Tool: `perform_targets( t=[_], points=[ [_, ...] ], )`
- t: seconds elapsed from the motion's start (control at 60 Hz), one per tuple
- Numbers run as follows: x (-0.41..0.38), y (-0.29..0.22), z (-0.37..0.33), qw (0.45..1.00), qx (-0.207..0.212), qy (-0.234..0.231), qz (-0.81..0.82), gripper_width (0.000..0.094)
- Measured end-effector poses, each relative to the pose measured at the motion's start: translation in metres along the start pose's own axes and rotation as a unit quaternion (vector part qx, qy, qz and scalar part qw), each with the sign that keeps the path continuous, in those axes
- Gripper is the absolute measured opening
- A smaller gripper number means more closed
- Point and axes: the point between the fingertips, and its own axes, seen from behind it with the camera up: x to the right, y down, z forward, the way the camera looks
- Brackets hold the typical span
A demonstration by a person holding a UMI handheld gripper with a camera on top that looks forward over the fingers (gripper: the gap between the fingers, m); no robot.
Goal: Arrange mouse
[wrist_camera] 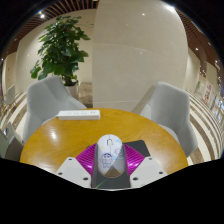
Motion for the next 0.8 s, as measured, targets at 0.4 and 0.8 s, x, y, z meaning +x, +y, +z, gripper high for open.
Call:
perform_targets(
  t=[0.4,0.8],
  points=[
    [0.032,0.100,0.064,0.997,-0.073,-0.023,0.026,0.0436],
    [0.012,0.097,-0.087,0.996,-0.072,-0.030,0.035,0.0862]
  ],
)
